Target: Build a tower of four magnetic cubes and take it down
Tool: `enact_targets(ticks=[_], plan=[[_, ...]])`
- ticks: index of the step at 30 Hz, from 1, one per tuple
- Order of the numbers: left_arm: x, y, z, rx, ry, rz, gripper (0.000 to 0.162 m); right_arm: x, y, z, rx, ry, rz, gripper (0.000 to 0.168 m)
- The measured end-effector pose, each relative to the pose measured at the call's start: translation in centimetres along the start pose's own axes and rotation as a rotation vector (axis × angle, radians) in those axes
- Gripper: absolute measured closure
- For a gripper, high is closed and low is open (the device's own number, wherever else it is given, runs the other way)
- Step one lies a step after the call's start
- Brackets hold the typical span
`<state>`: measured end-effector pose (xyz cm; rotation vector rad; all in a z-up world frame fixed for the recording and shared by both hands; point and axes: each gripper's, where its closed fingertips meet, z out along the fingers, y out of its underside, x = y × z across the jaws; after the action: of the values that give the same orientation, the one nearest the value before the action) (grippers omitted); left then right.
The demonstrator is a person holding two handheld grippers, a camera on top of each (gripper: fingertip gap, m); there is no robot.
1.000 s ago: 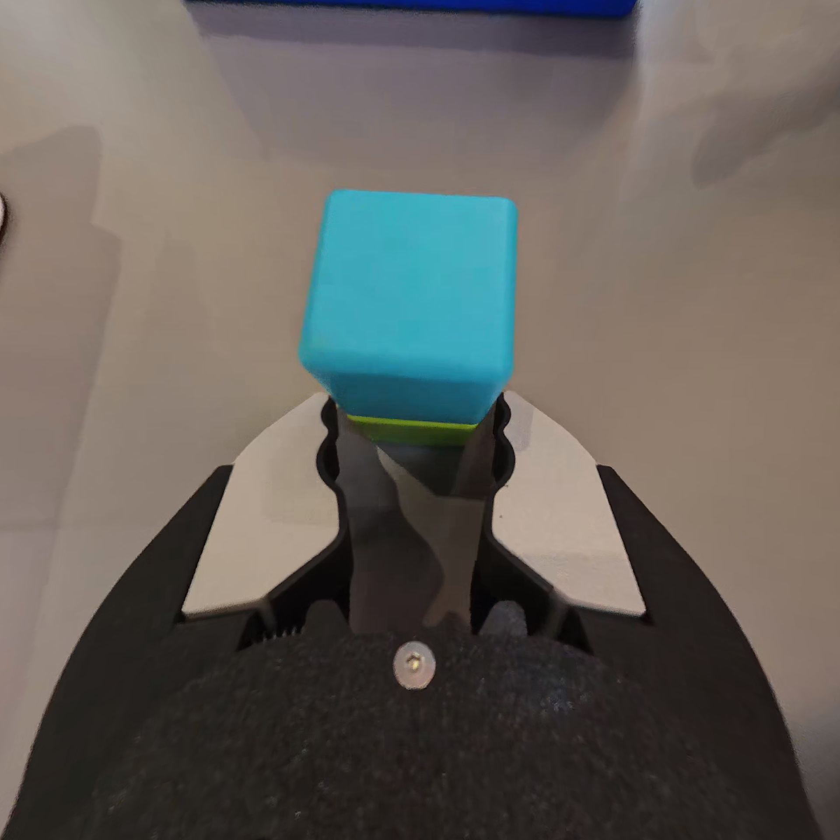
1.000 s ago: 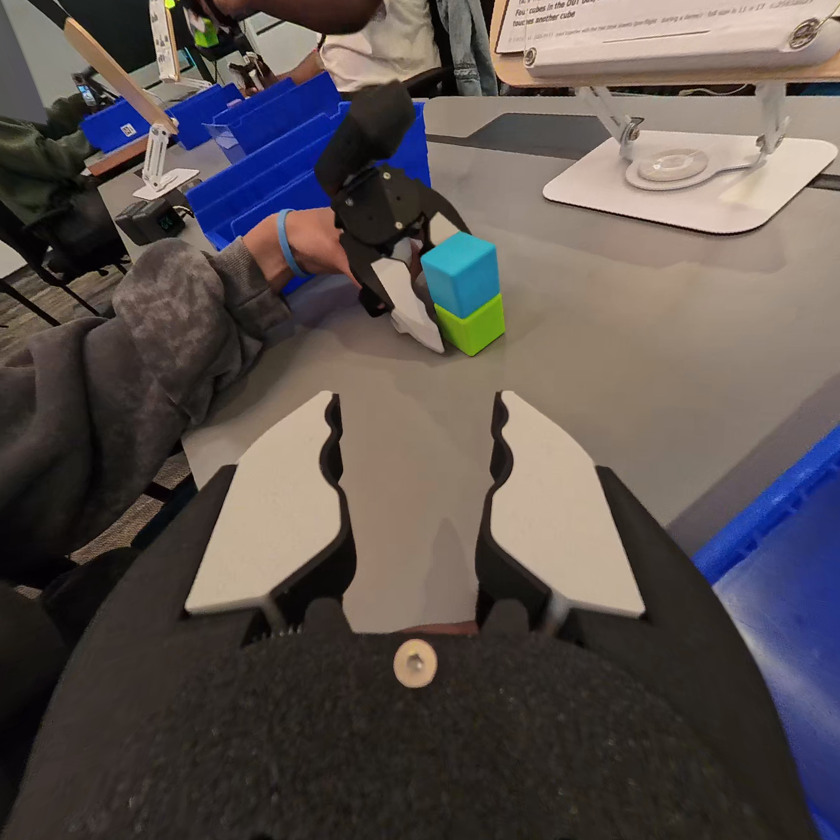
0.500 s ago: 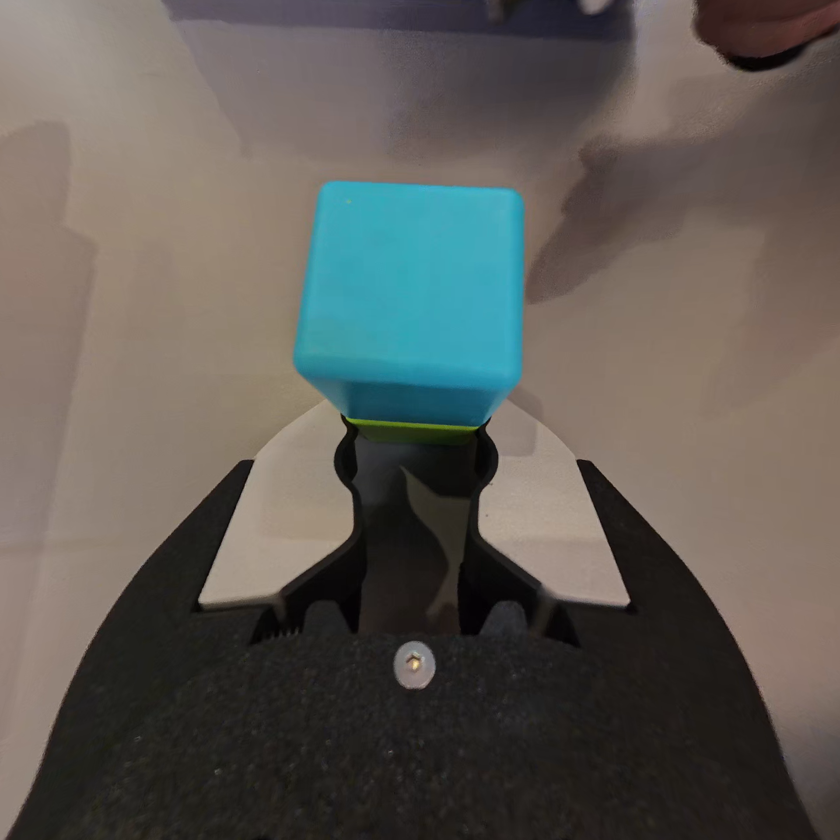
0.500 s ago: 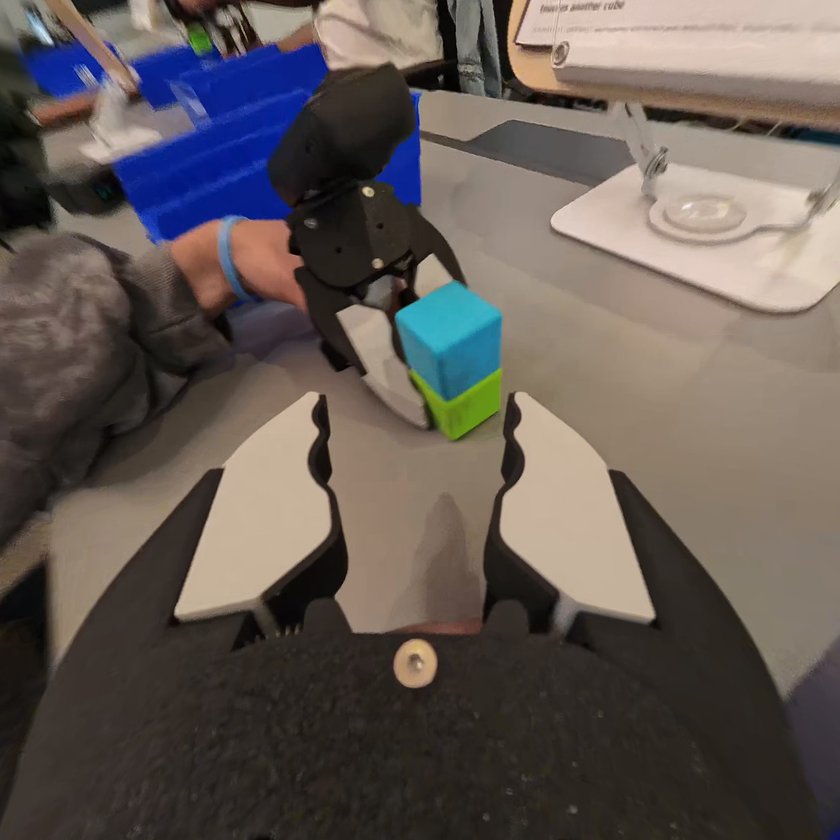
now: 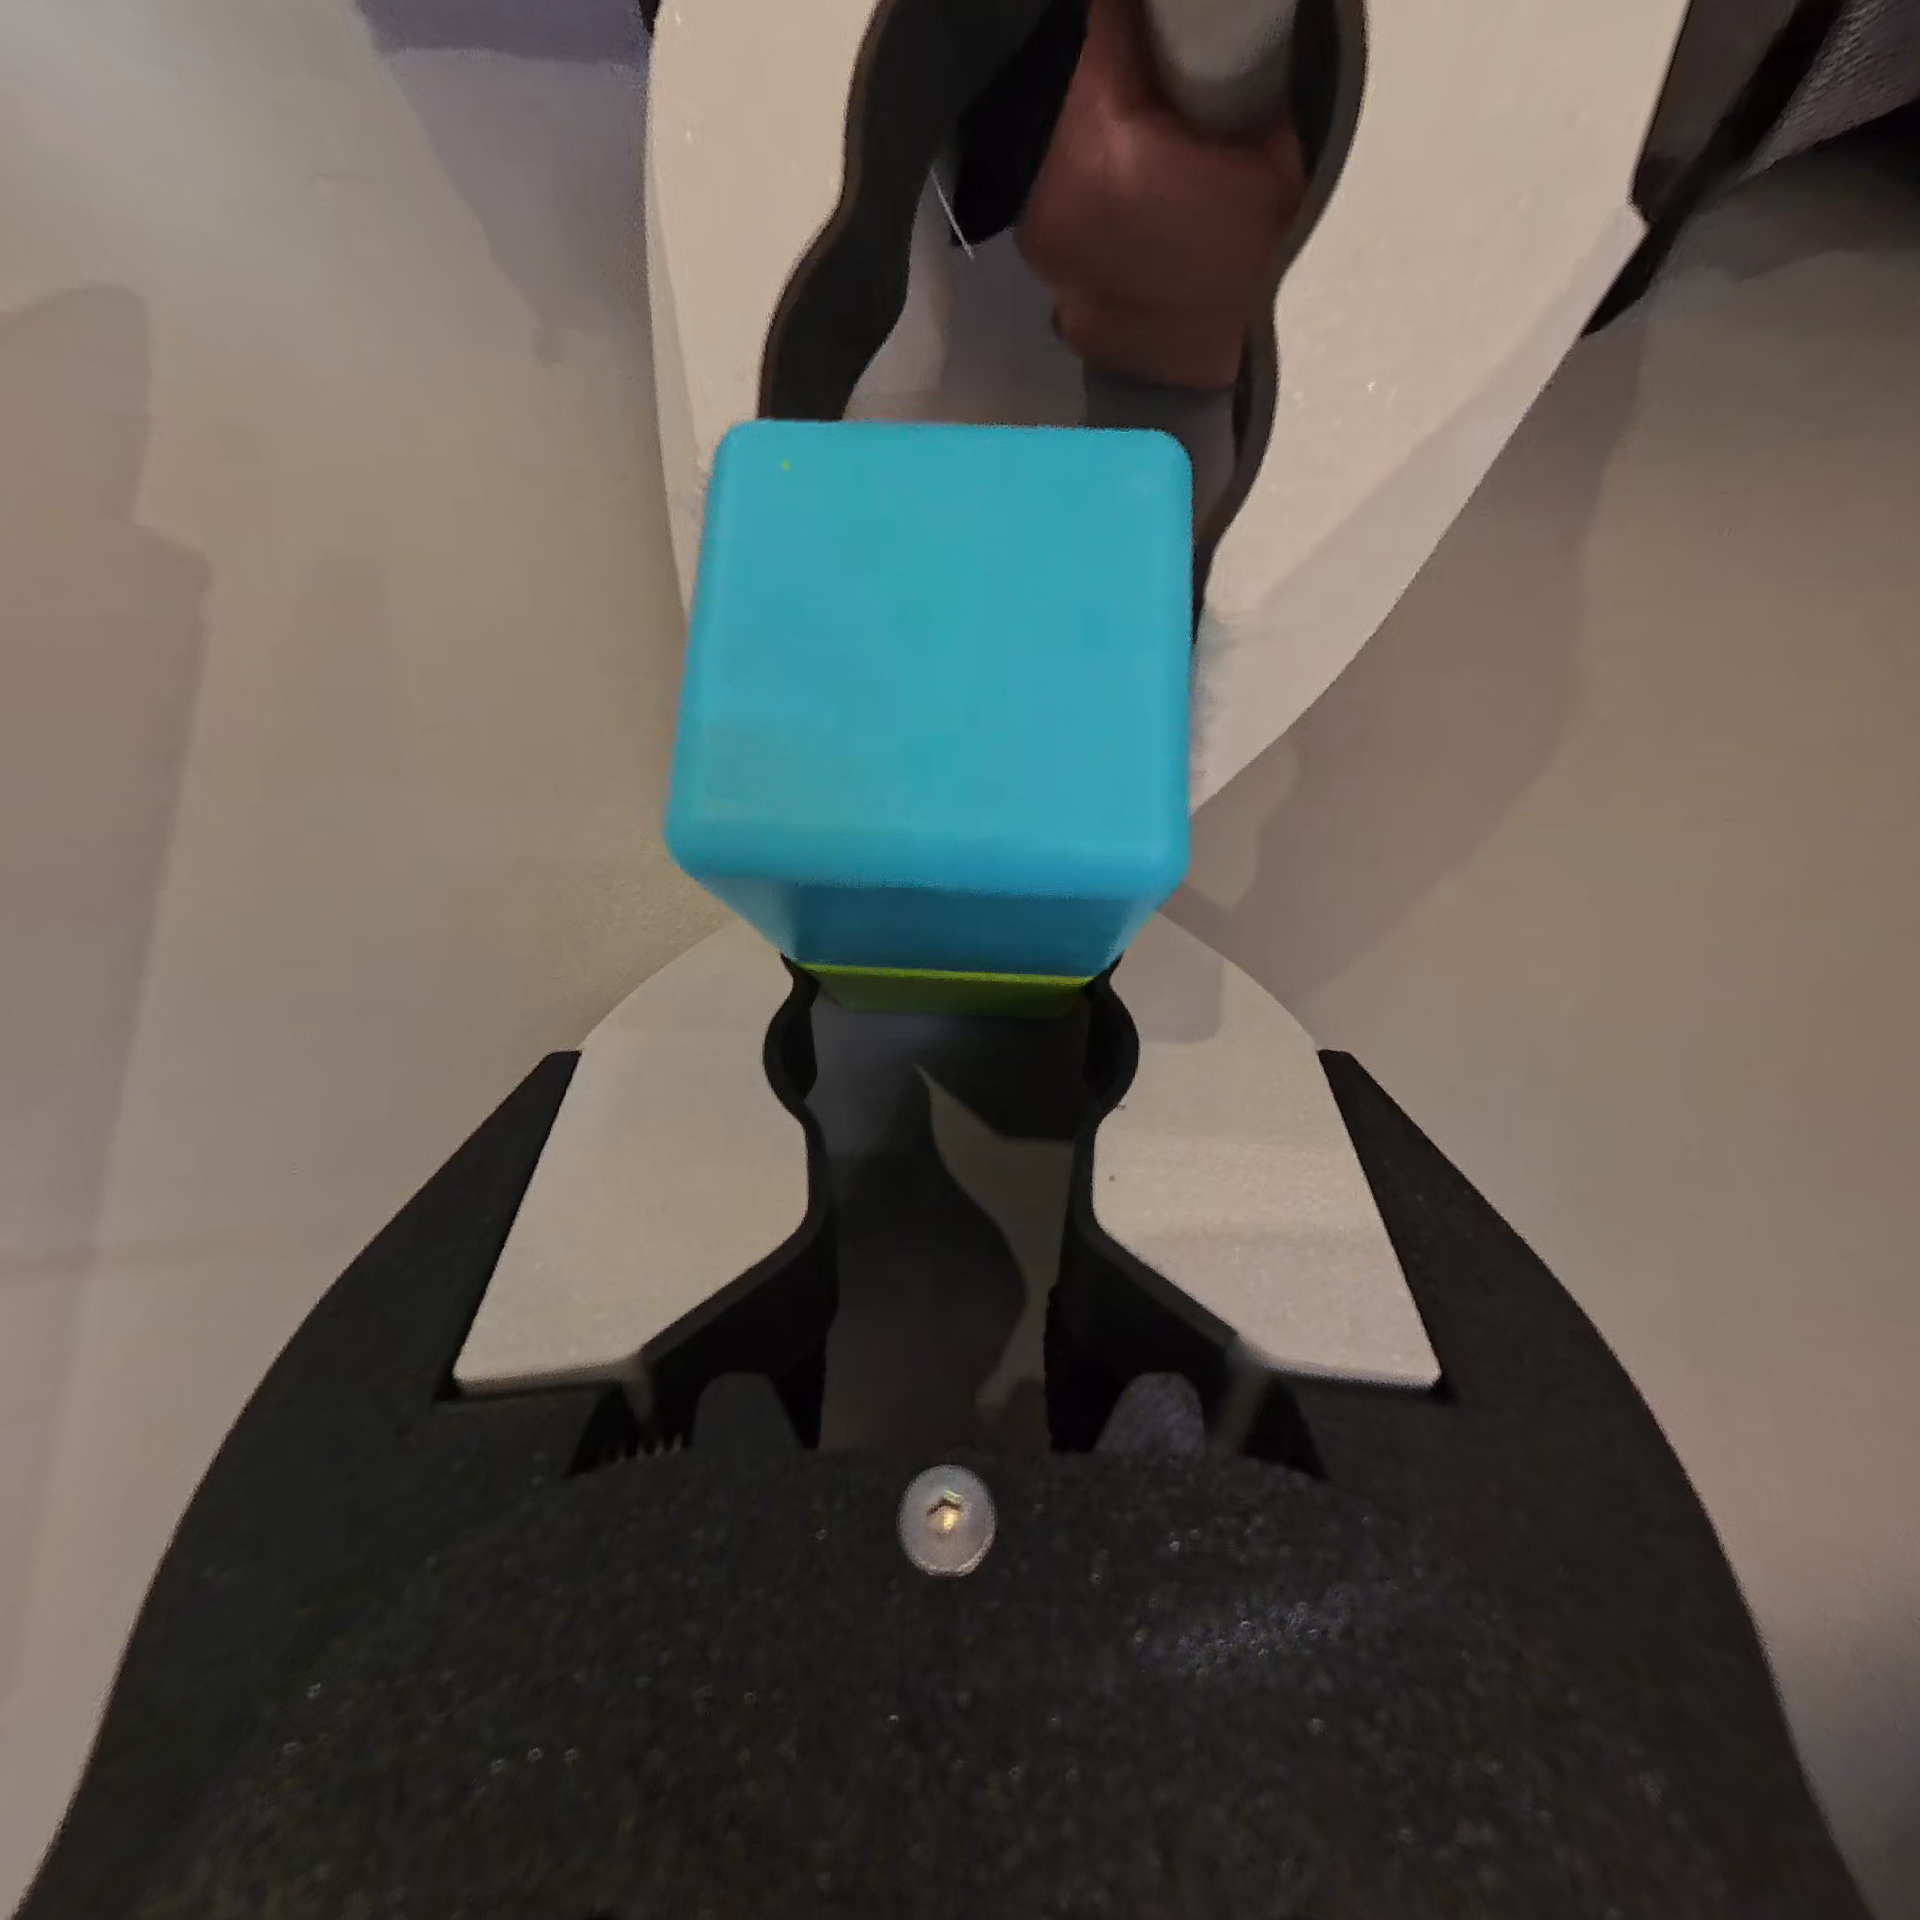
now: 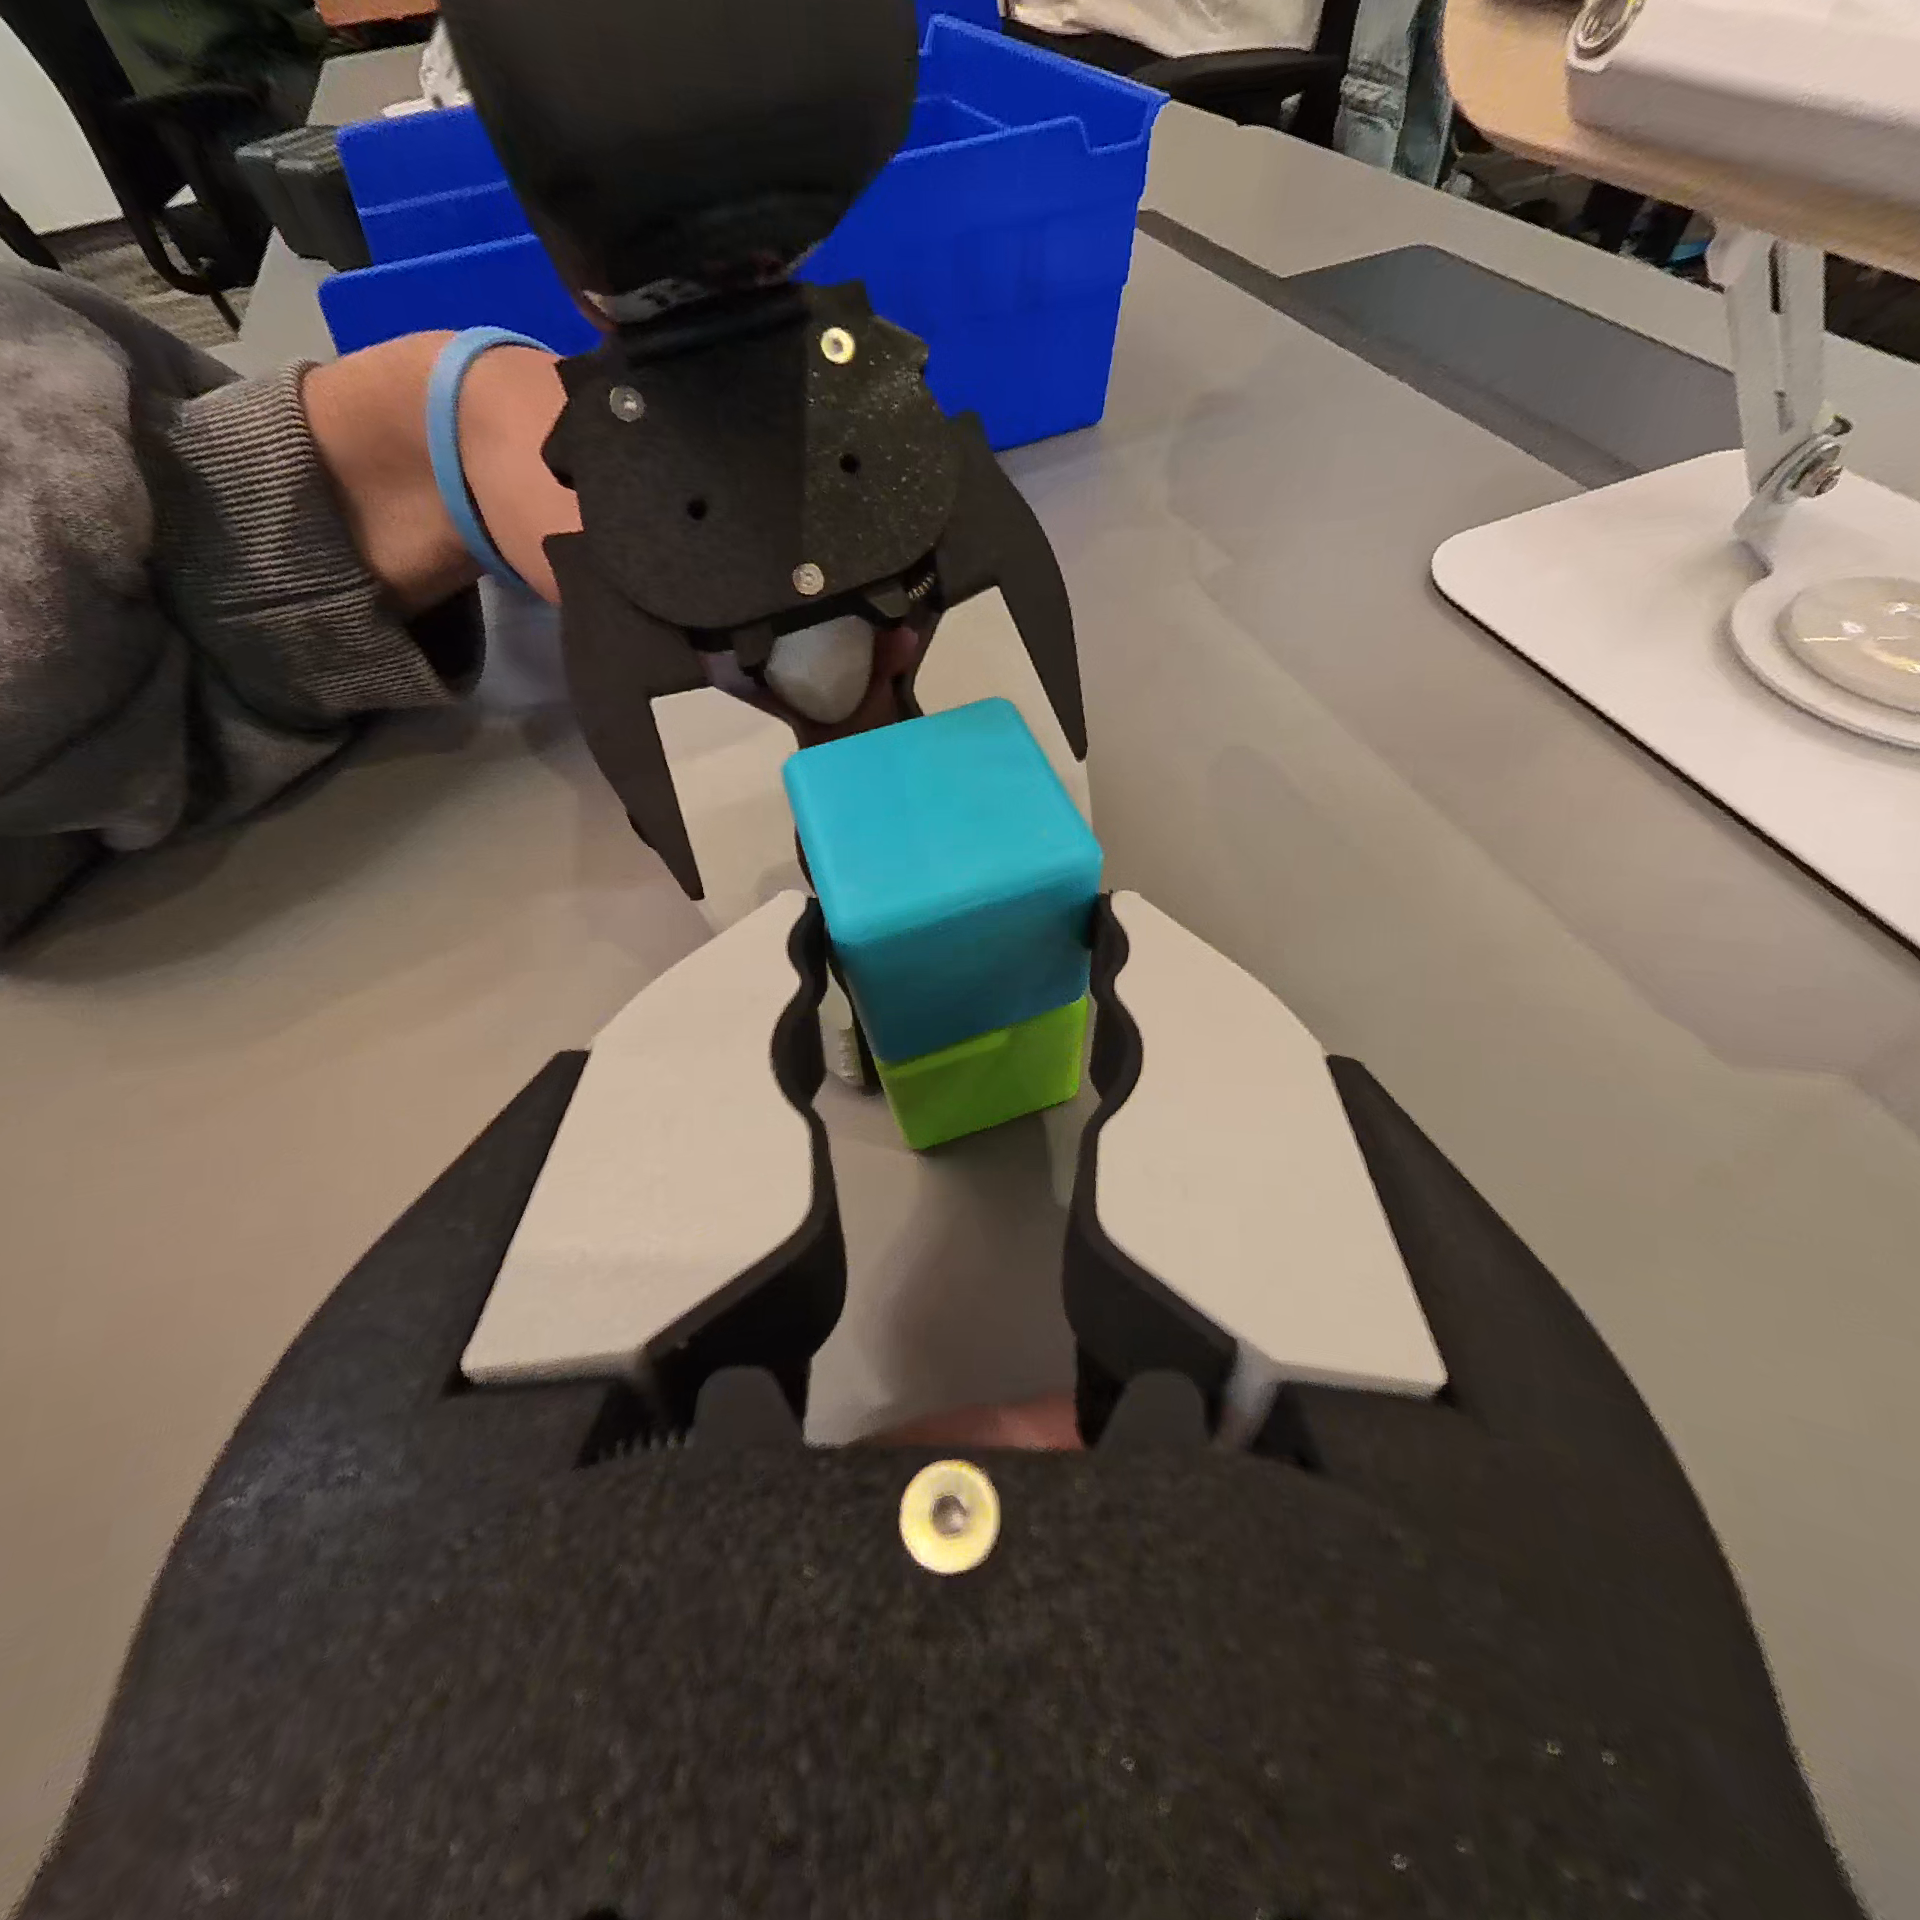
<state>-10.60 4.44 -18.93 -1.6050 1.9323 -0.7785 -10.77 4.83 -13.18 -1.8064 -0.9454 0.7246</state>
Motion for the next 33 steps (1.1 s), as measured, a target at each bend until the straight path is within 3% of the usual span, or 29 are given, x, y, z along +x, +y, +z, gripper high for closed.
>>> enact_targets(ticks=[5, 8, 16, 19, 23, 27, 33], plan=[[0.1, 0.0, 0.0, 0.001, 0.006, 0.003, 0.113, 0.0, -0.1, -0.1, 0.010, -0.011, -0.005, 0.120], [0.2, 0.0, 0.0, 0.000, 0.008, 0.005, 0.113, 0.4, -2.5, -1.1, 0.152, -0.015, 0.049, 0.121], [0.2, 0.0, 0.0, 0.000, 0.009, 0.005, 0.113, -0.1, -6.6, -5.1, 0.197, 0.135, 0.065, 0.121], [0.2, 0.0, 0.0, 0.000, 0.009, 0.006, 0.113, -0.7, -8.6, -10.0, 0.088, 0.387, 0.017, 0.121], [0.2, 0.0, 0.0, 0.000, 0.007, 0.006, 0.113, 2.0, -11.4, -21.7, -0.049, 0.733, 0.048, 0.120], [0.2, 0.0, 0.0, 0.000, 0.006, 0.006, 0.113, 8.1, -8.5, -30.8, -0.327, 0.998, 0.102, 0.120], [0.3, 0.0, 0.0, 0.000, 0.011, 0.010, 0.113, 16.8, 1.0, -31.5, -0.592, 0.909, 0.374, 0.120]])
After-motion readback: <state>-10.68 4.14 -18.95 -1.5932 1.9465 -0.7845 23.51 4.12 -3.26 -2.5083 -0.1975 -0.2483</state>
